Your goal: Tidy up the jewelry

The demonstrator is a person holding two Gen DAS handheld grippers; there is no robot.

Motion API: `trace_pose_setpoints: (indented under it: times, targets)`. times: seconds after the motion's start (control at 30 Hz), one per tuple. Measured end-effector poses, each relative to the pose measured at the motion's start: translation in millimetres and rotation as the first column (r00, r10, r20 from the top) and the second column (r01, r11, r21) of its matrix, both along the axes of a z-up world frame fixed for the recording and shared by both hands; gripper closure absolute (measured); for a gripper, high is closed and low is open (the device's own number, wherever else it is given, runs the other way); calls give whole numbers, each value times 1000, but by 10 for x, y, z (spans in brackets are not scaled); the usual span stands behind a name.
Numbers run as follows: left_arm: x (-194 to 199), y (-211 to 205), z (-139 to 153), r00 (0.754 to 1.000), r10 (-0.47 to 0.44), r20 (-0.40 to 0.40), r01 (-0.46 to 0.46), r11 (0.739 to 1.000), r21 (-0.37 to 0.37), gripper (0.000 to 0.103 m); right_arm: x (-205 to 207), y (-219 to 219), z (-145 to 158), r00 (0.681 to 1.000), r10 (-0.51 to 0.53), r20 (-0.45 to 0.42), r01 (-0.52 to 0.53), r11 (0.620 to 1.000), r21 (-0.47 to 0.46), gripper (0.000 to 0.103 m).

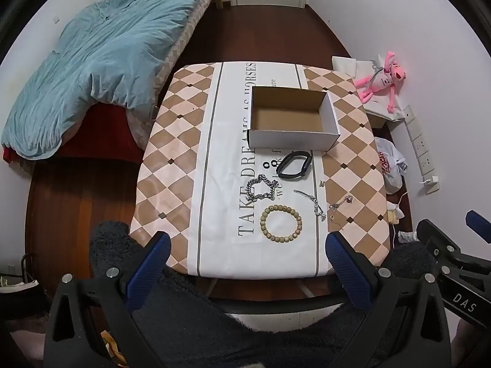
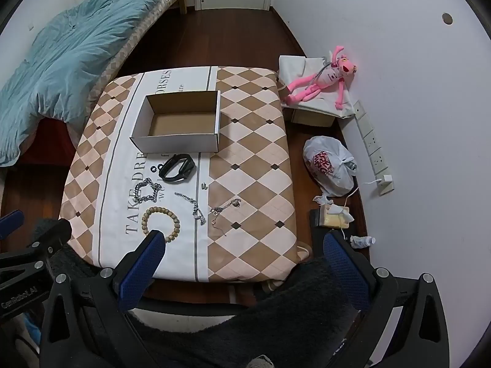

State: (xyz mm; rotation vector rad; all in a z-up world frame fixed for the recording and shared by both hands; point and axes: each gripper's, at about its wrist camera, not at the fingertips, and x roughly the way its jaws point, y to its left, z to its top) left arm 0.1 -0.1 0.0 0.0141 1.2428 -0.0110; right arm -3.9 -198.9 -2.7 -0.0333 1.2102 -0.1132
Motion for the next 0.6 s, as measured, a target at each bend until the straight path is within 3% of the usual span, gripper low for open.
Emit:
trace_pose_setpoints:
  times: [0.6]
  targets:
    - [2, 2, -1, 1000, 2, 9, -2, 1000, 2, 0, -1, 30, 8, 1000, -1, -1, 1, 1000, 8, 0]
